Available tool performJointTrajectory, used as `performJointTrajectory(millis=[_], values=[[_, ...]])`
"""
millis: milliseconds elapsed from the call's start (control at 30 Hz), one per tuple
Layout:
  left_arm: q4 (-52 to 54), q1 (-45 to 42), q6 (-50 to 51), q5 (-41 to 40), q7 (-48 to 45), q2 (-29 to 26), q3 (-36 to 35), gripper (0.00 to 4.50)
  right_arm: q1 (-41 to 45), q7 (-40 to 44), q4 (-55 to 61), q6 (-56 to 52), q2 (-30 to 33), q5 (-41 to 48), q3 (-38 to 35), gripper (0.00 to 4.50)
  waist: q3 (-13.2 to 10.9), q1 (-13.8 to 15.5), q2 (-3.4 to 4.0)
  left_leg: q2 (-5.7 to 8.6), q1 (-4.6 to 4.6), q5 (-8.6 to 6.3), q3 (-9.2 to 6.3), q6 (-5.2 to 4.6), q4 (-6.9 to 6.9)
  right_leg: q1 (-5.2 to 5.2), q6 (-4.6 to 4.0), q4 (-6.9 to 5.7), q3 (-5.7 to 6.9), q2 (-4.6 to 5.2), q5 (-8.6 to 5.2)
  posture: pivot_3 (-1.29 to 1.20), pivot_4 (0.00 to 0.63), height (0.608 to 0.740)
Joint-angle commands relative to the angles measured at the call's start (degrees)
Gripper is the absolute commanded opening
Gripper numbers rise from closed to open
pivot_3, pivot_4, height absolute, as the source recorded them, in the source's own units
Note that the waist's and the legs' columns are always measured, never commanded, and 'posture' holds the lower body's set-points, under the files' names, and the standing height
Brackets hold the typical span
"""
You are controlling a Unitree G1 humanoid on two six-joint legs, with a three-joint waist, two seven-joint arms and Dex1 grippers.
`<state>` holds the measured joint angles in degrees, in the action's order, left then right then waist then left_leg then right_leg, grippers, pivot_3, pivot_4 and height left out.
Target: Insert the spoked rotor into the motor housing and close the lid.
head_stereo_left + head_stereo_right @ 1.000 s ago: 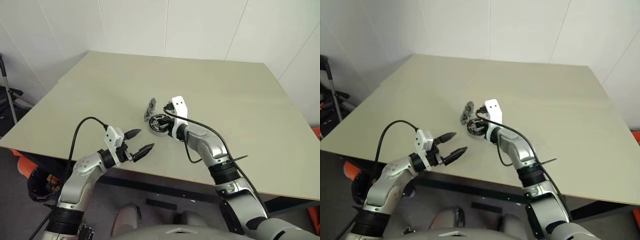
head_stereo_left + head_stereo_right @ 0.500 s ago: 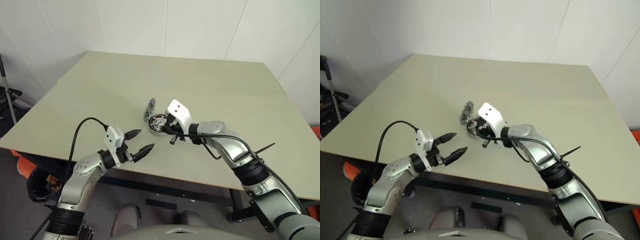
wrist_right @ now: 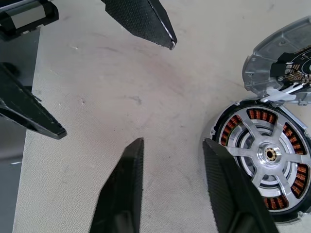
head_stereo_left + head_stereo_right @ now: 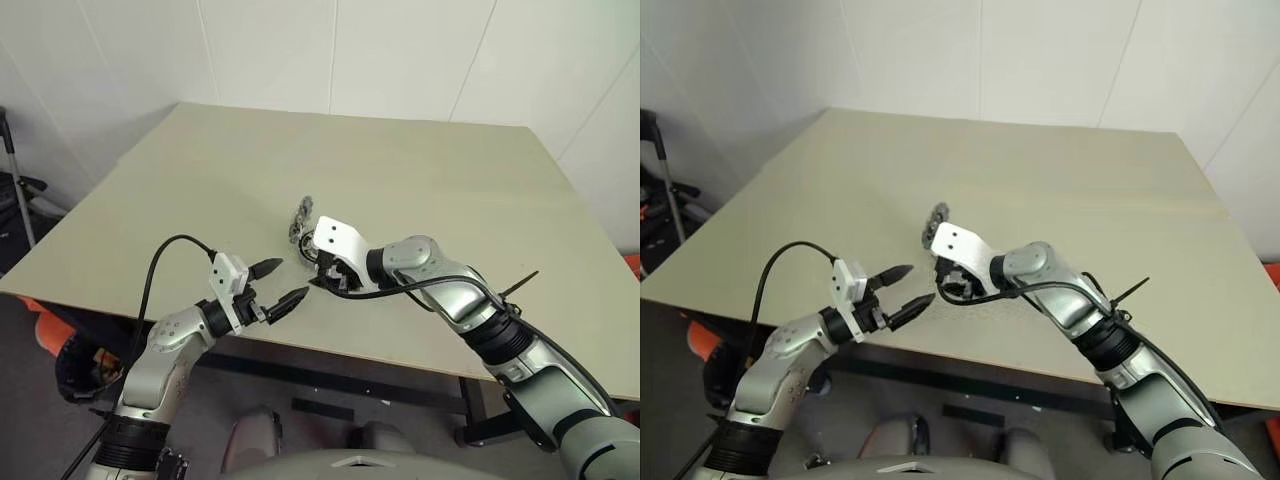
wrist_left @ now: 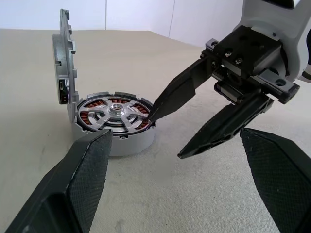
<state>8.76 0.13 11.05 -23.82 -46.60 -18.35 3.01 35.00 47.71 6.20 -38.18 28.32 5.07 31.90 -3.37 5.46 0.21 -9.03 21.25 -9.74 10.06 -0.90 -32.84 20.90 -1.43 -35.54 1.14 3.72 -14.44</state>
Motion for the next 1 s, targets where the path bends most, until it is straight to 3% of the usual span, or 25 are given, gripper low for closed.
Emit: performJointTrajectory(millis=[33, 1000], values=[[2.7, -0.6, -0.8, -0.5, 0.5, 0.3, 0.1, 4.5, 1.9, 0.4, -1.3, 2.7, 0.0, -2.8, -0.1, 3.35, 0.0, 0.0, 0.0, 0.0, 0.0, 0.0, 0.0, 0.0, 0.0, 0.0, 0.0, 0.0, 0.0, 0.0, 0.0, 0.0, 0.0, 0.74], [3.0, 0.4, -1.5, -0.3, 2.1, 1.2, 0.8, 4.5, 7.5, 11.5, -18.8, 18.3, -1.7, -14.3, 0.2, 3.35, 0.0, -0.1, -0.01, -0.04, 0.0, -0.02, 0.0, -0.03, -0.15, -0.03, -0.07, -0.09, 0.01, 0.0, 0.03, 0.0, 0.0, 0.74]])
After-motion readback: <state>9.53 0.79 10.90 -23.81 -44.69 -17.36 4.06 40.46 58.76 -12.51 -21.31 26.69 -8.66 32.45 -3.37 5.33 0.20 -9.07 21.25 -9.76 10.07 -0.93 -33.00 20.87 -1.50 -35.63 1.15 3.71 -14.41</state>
